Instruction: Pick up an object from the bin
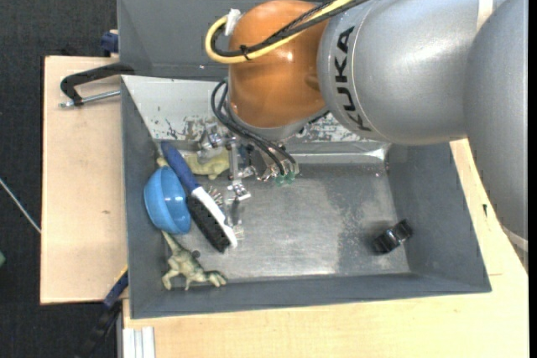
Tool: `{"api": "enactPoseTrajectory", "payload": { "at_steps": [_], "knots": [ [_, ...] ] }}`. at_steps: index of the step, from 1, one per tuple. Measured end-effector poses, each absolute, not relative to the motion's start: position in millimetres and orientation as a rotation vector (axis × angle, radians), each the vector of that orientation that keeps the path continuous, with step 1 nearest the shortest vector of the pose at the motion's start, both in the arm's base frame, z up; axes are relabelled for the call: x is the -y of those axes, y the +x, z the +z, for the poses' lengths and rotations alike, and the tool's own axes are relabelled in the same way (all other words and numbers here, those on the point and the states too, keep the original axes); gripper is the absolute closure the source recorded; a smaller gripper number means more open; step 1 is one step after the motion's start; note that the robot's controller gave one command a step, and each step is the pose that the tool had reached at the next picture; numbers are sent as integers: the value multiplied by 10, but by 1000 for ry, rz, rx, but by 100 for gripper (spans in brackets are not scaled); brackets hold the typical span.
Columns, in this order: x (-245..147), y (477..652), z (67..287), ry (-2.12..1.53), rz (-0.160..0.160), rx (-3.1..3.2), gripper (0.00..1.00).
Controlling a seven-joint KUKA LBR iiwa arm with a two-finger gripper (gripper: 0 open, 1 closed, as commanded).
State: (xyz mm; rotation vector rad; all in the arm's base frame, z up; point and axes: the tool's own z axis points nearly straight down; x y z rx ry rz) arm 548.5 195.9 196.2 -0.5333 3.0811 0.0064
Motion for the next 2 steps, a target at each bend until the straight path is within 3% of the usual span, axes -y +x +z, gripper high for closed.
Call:
{"api": "enactPoseTrajectory", "payload": {
  "at_steps": [1,2],
  "knots": [
    [-2286,5234,875,-719,0,-3057,0],
    [-2290,5247,912,-714,4,-3053,100]
  ]
}}
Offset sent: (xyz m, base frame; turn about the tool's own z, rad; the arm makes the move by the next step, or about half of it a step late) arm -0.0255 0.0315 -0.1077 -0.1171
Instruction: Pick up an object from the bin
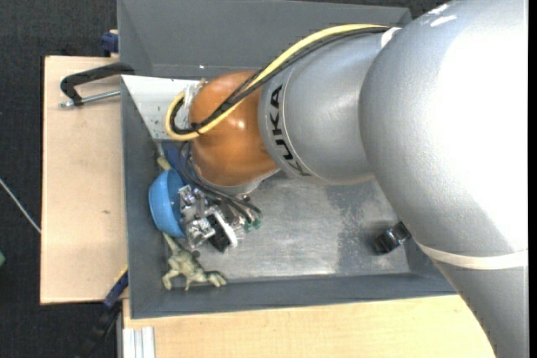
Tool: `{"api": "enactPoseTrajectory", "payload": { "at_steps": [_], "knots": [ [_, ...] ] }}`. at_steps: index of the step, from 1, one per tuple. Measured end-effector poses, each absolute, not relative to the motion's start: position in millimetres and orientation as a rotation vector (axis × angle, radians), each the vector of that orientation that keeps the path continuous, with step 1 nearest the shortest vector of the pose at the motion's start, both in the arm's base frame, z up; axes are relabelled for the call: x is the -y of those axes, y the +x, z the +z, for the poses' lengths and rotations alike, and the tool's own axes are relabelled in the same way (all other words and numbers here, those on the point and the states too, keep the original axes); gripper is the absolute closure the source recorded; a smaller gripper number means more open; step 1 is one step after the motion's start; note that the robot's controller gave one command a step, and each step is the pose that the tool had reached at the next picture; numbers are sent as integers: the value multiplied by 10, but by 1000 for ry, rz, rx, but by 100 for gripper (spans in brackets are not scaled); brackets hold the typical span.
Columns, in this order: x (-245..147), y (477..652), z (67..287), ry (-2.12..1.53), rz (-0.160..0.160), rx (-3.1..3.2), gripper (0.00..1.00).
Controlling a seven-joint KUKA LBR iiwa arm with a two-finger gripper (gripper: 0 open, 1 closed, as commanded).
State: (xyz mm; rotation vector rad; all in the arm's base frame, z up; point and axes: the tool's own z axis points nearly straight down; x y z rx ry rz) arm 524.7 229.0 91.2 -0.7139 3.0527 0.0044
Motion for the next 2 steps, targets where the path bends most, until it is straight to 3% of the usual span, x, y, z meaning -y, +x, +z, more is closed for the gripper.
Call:
{"api": "enactPoseTrajectory", "payload": {
  "at_steps": [1,2],
  "knots": [
    [-2260,5361,2337,-896,4,-2995,100],
    [-2254,5345,2286,-899,3,-3004,0]
  ]
}}
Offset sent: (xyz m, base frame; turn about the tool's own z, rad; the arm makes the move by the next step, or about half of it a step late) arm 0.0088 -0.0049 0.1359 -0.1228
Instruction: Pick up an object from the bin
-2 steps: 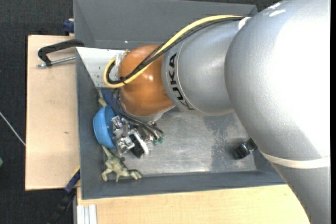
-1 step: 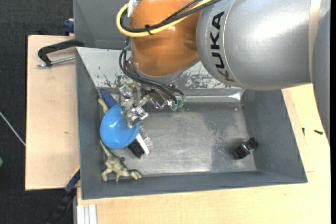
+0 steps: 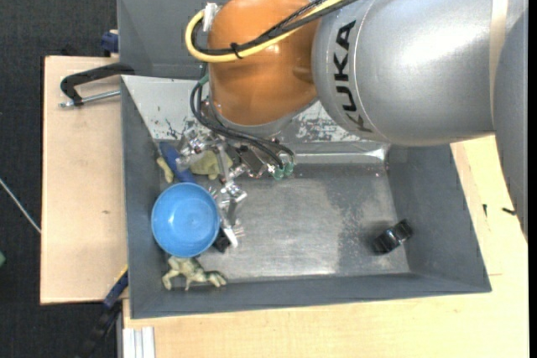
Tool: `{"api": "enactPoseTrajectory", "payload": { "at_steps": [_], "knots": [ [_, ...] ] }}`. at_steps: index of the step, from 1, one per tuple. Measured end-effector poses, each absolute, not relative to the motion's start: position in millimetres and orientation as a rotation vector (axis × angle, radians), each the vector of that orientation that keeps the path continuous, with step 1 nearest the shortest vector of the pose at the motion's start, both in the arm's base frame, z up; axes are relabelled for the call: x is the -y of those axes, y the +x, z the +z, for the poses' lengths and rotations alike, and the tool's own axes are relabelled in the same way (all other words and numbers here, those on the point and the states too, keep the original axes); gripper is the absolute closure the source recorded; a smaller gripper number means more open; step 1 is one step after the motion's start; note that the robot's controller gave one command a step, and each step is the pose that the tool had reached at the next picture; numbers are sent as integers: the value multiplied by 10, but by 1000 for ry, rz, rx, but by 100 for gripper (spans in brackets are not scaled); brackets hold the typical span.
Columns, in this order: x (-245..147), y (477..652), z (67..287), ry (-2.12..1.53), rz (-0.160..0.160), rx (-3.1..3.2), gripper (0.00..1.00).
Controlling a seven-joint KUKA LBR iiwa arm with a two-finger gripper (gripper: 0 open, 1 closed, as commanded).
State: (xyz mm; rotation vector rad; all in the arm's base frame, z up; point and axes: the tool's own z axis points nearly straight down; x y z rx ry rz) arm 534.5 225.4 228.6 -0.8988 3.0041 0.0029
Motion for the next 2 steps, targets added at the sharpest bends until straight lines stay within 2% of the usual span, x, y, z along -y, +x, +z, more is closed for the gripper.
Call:
{"api": "enactPoseTrajectory", "payload": {
  "at_steps": [1,2],
  "knots": [
    [-2070,4995,1062,-1010,3,-2981,0],
    [-2084,5019,1104,-1008,5,-2972,100]
  ]
}}
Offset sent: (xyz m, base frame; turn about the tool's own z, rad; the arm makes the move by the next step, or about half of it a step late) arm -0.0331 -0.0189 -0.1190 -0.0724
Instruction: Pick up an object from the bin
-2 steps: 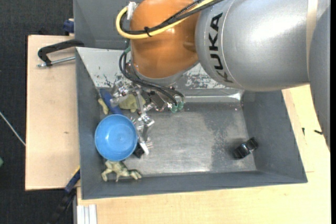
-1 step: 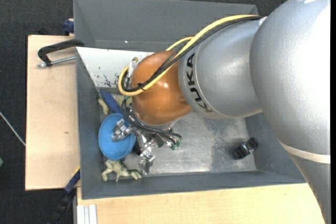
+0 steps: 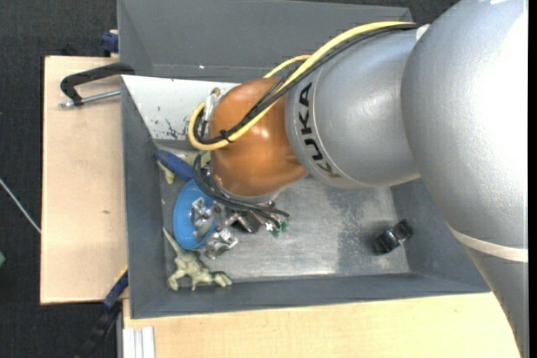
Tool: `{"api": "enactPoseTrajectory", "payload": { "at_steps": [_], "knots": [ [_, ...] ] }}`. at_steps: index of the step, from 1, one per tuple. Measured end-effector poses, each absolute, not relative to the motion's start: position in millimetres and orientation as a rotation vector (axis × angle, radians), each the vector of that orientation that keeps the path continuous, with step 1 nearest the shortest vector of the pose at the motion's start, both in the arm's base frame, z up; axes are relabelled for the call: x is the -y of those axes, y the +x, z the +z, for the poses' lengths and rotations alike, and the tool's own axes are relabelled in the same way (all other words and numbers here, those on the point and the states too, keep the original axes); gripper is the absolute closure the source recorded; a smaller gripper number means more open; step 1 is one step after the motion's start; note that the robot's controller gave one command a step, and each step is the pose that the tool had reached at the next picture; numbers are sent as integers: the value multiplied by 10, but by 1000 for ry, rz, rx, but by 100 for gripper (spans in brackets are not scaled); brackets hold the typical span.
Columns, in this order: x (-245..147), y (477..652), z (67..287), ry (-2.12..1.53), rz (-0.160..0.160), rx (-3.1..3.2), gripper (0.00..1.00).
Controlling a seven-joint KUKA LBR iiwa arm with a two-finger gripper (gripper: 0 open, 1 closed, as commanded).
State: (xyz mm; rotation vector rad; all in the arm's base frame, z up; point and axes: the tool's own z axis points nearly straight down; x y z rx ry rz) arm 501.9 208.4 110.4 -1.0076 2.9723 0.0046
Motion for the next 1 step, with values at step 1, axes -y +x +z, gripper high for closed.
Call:
{"api": "enactPoseTrajectory", "payload": {
  "at_steps": [1],
  "knots": [
    [-2183,5103,2680,-1015,3,-2957,100]
  ]
}}
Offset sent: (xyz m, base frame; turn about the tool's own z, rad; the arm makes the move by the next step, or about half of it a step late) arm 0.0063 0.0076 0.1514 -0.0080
